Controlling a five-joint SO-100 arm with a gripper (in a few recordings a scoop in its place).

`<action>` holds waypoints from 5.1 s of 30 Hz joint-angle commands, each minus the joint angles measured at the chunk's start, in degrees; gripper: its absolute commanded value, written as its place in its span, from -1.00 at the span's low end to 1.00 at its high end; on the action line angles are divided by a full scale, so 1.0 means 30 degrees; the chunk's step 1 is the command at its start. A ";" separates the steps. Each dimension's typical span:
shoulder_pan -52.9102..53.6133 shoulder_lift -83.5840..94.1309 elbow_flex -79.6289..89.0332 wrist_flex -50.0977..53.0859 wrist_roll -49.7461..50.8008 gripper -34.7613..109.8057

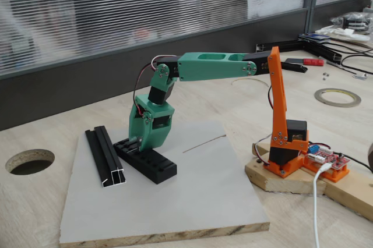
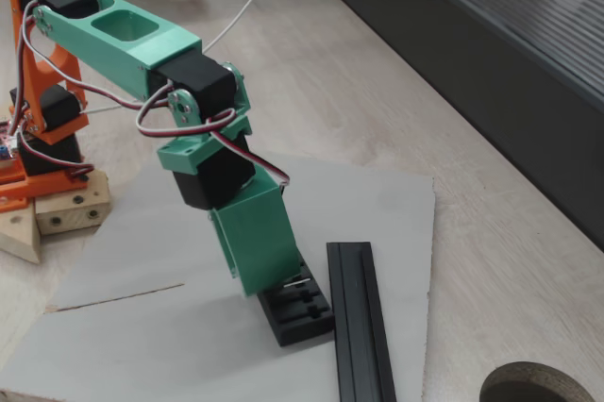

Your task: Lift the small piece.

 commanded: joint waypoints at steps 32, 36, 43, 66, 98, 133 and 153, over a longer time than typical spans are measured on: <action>0.0059 0.0469 -0.0586 0.0264 -0.0117 -0.21; 0.0059 0.0469 -0.0498 0.0498 -0.0117 -0.32; 0.0029 0.0469 -0.0381 0.0527 -0.0322 -0.42; -0.0791 0.0908 -0.0381 0.0527 -0.0117 -0.44; 0.0791 0.7852 -0.0439 0.0557 -0.0088 -0.45; 0.0762 0.8291 -0.0557 0.0527 -0.0088 -0.45; 0.0557 0.8291 -0.0586 0.0352 -0.0088 -0.45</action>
